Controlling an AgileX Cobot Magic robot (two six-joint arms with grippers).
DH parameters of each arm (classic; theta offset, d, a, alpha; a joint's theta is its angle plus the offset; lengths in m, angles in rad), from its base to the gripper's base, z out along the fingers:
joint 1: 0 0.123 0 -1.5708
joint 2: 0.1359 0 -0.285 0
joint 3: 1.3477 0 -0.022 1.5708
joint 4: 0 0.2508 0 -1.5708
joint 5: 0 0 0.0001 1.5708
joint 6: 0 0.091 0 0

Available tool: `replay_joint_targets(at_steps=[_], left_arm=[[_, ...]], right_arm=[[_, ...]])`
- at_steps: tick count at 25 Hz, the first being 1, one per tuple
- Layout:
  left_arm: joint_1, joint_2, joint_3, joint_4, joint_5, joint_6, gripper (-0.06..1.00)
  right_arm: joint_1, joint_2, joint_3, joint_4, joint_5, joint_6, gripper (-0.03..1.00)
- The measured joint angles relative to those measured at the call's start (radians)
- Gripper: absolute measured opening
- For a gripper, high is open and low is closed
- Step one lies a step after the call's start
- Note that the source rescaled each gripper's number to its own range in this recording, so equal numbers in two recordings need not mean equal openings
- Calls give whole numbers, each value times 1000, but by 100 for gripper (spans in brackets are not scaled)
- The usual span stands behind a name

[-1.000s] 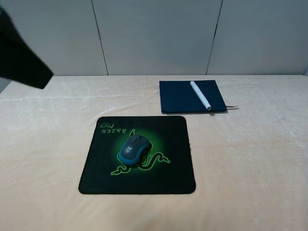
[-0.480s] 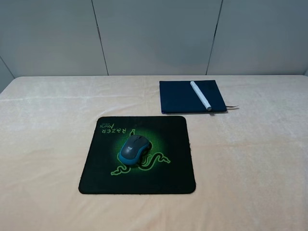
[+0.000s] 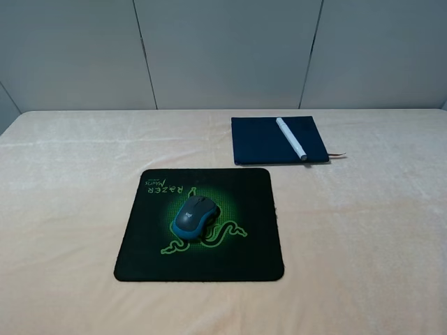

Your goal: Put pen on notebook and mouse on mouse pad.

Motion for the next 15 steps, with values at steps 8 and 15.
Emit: replay_joint_targets(at_steps=[8,15], left_arm=[[284,-104,11,-171,1,222,100],[435,-204,11,-187,2,248,100]], right_arm=[[0,0,0,2,0,0,100],[0,0,0,3,0,0,100]])
